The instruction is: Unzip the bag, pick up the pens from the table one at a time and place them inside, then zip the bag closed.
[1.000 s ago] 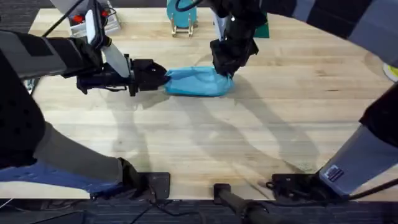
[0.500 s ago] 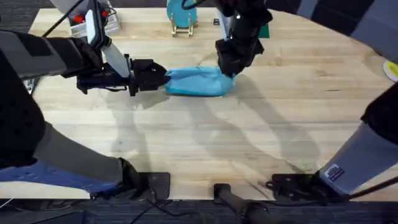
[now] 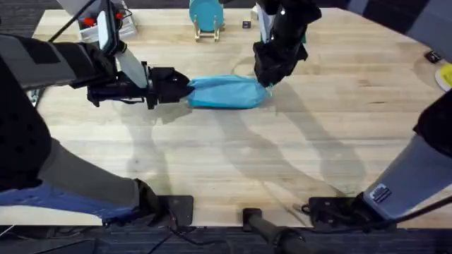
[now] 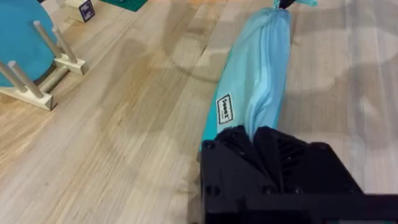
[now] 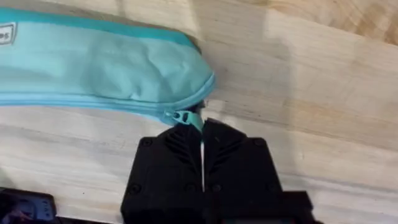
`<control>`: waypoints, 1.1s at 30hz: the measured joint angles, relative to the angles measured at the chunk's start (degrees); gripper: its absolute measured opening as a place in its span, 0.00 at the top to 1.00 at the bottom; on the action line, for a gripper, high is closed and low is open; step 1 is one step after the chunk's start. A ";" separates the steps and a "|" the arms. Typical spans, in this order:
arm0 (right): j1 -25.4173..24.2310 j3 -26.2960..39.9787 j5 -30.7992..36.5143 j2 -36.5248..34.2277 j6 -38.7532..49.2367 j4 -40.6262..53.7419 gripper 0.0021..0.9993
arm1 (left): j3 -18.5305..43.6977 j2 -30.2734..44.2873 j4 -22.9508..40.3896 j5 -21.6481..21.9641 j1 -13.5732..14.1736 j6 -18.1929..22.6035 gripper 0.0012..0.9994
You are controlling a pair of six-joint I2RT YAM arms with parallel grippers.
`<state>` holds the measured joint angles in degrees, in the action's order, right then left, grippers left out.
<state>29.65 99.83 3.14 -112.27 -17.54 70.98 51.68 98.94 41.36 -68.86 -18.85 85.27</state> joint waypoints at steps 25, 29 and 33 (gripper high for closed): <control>-8.14 -0.73 -6.27 -3.45 0.02 1.50 0.97 | 0.00 0.02 0.15 -1.03 1.05 0.00 0.96; -9.61 -3.88 -8.66 -3.45 0.48 -2.00 0.97 | -0.02 0.02 0.17 -0.96 1.05 0.00 0.96; -9.92 -6.83 -9.37 -3.45 0.66 -3.59 0.97 | -0.07 0.00 0.24 -0.97 1.07 0.00 0.96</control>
<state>19.73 93.00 -6.23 -115.72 -16.88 67.39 51.62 98.94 41.60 -69.83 -17.78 85.27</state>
